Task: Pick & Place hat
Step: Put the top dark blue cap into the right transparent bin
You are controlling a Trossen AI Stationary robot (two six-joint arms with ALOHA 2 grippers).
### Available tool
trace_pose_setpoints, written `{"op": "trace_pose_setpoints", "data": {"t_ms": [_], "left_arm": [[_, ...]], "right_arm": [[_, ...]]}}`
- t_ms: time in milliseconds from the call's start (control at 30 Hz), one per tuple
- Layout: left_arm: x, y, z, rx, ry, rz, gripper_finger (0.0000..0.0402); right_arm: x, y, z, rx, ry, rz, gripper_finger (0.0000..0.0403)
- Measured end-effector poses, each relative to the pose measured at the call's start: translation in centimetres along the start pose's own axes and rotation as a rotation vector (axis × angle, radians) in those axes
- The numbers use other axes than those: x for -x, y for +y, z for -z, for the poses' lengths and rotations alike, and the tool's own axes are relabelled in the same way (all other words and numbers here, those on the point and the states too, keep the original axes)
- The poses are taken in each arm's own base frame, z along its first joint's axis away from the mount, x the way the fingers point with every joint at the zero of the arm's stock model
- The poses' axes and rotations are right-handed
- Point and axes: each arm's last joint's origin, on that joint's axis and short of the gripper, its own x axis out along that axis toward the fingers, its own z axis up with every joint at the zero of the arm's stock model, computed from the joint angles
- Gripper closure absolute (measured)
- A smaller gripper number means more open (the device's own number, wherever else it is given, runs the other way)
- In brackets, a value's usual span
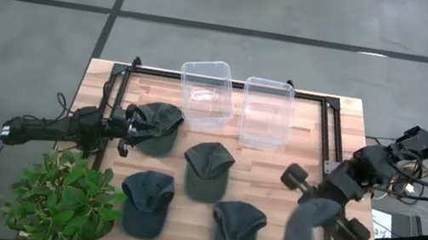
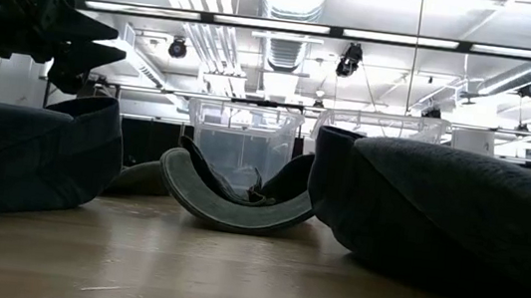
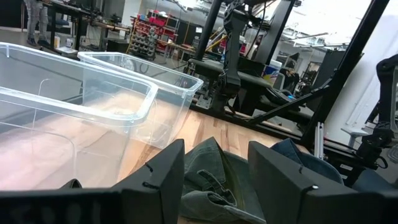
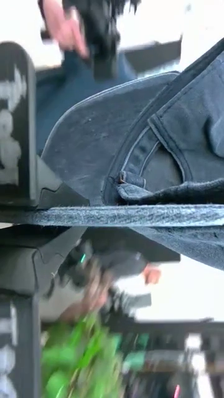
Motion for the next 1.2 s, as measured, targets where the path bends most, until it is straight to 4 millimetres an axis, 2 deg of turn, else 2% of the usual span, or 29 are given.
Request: {"op": "trace_pose_setpoints", "data": {"t_ms": [267,433,567,733,900,1000,1200], "left_arm": [[0.0,0.0,0.0,0.0,0.0,0.0,0.0232],[0.0,0.0,0.0,0.0,0.0,0.001,0.0232],[0.0,0.0,0.0,0.0,0.0,0.0,0.0232],[0.0,0.0,0.0,0.0,-0.001,0.001,0.0232],[0.0,0.0,0.0,0.0,-0.001,0.0,0.0232],[0.0,0.0,0.0,0.0,-0.002,0.0,0.0232],[0.0,0.0,0.0,0.0,-0.003,0.001,0.0232]], "right_arm": [[0.1,-0.5,2.6,-0.041,-0.075,-0.052,0.039],[0.7,-1.1,2.9,-0.1,-0.122,0.051,0.039],[1.5,-2.3,4.0,-0.182,-0.109,0.328,0.039],[3.3,-3.7,5.8,-0.244,-0.108,0.845,0.039],[5.5,-4.2,6.6,-0.241,-0.195,1.315,0.039],[6.8,-4.5,6.7,-0.234,-0.254,1.475,0.039],[9.2,-6.2,6.3,-0.234,-0.306,1.64,0.039]]}}
